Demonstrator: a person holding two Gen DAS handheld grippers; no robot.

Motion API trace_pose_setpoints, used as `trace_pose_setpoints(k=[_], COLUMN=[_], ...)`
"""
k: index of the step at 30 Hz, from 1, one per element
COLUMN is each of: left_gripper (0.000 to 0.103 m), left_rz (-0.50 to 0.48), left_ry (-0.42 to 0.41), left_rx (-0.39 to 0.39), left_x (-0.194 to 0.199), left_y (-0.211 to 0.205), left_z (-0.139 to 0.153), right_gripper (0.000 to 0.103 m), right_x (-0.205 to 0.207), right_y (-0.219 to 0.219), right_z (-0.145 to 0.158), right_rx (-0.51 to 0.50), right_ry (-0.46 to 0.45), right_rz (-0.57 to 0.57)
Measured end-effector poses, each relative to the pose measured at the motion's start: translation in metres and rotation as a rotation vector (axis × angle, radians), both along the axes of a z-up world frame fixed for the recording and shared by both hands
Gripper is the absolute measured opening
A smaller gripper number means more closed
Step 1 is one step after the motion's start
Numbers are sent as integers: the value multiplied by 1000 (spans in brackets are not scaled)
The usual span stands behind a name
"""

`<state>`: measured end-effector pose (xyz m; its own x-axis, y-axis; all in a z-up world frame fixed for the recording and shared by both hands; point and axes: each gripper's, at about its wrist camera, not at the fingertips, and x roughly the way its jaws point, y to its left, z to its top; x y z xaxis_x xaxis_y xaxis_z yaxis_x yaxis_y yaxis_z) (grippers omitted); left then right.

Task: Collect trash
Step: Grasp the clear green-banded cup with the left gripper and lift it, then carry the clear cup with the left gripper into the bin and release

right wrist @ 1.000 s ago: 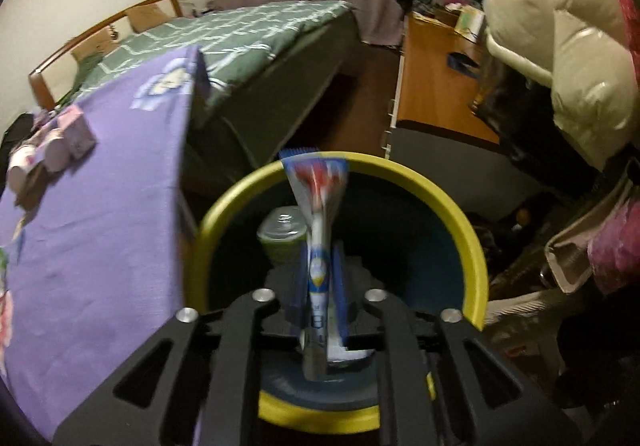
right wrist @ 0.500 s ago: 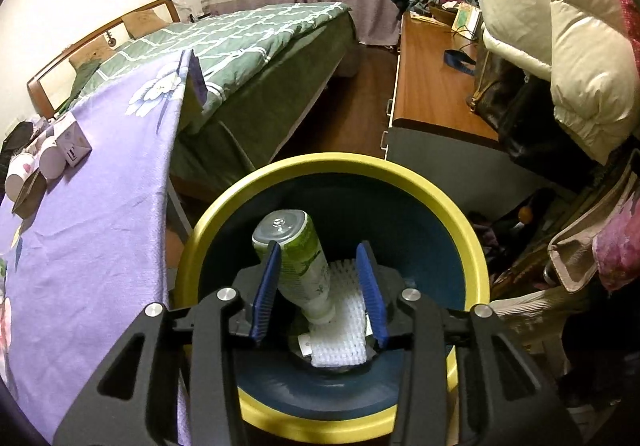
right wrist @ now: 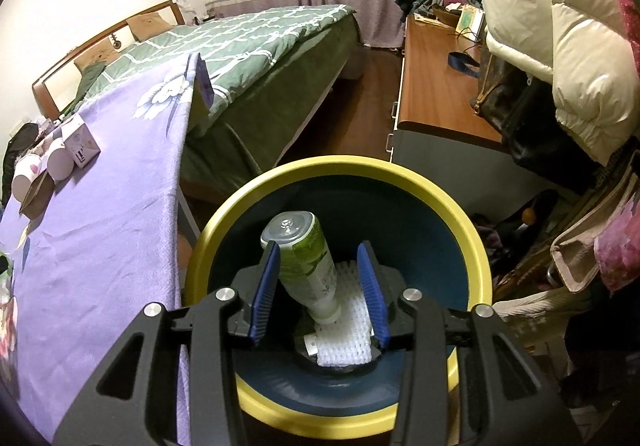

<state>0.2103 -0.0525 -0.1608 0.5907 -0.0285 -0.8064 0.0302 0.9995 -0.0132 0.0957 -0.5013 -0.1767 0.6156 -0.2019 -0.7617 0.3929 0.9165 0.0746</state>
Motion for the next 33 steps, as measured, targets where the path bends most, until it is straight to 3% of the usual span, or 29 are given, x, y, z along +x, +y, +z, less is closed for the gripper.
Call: trace_pose_setpoints(k=[6,17,33], left_gripper=[55,53,51], left_rz=[-30,-199,-512], left_ry=[-6,-47,-108], left_rx=[-2,-16,-53], left_x=[3,-18,-41], left_y=[-4,-52,-183], left_z=[-2,17,55], right_gripper=[39,39,39], right_x=[-2,-14,-60], right_y=[-3,-9,-51], right_z=[-3,-3,16], right_rx=[11,26,46], right_ry=[3,-6,-86], right_rz=[-4,-18,-104])
